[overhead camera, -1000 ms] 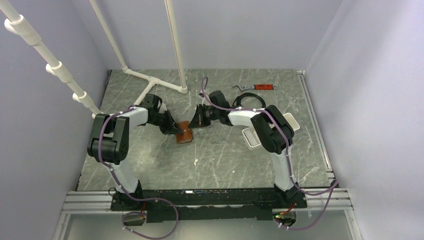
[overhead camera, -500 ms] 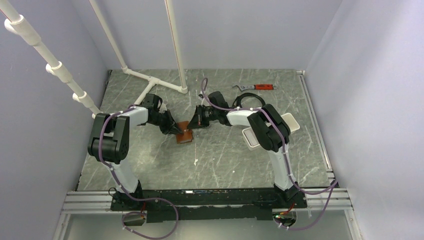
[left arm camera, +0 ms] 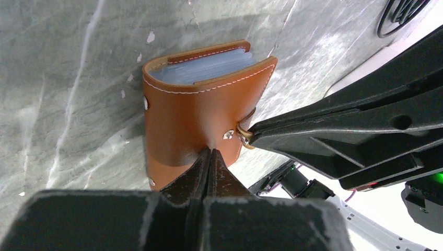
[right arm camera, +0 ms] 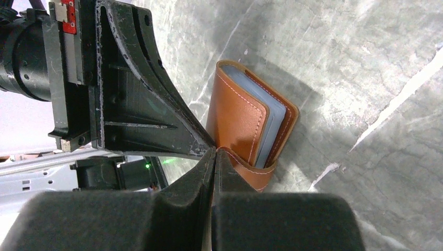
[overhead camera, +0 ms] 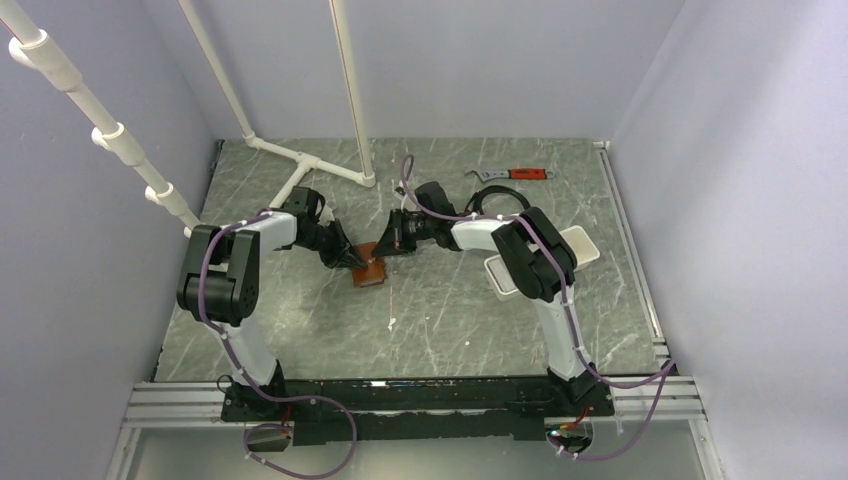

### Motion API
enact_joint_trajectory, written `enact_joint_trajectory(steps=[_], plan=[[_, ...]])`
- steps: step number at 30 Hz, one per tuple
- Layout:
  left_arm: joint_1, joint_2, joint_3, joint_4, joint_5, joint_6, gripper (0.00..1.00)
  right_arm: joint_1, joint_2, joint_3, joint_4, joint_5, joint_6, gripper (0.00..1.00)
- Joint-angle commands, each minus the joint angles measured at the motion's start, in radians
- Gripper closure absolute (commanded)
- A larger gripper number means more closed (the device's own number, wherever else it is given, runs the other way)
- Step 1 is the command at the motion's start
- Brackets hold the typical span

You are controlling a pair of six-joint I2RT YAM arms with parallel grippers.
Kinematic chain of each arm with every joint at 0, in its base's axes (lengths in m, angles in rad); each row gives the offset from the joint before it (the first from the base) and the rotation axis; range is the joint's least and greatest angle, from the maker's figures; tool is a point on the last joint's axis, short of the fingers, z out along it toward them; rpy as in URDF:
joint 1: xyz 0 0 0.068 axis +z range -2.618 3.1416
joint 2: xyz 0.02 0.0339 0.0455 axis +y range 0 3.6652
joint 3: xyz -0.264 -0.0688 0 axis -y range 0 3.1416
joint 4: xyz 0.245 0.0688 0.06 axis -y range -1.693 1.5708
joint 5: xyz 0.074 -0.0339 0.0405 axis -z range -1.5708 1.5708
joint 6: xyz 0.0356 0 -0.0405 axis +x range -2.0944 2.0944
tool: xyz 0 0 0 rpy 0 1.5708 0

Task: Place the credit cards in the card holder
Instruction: Close the card holder at the center of the board.

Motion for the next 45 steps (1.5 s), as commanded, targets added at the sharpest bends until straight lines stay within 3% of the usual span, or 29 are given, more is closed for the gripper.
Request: enact_joint_trajectory(steps=[1,11,18,23,28,36,45], plan=[[-0.017,0.049,0.001,-0.013,-0.071,0.024,1.00,0.020,0.028,0.047,0.044,-0.019,0.001,1.00],[-0.017,0.045,-0.004,-0.012,-0.072,0.024,1.00,0.029,0.023,0.012,0.038,0.032,0.008,1.00],[-0.017,0.029,-0.014,-0.012,-0.072,0.026,1.00,0.038,-0.041,-0.042,-0.019,0.165,-0.107,1.00],[-0.017,0.024,-0.014,-0.016,-0.072,0.030,1.00,0.048,-0.043,0.004,-0.131,0.204,-0.239,0.84],[-0.017,0.021,-0.010,-0.022,-0.075,0.034,1.00,0.057,-0.060,-0.017,-0.128,0.204,-0.284,0.71],[-0.018,0.026,-0.007,-0.027,-0.075,0.038,1.00,0.092,-0.089,-0.019,-0.201,0.313,-0.369,0.64],[-0.017,0.024,-0.008,-0.028,-0.079,0.037,1.00,0.166,-0.089,0.058,-0.361,0.563,-0.554,0.67]])
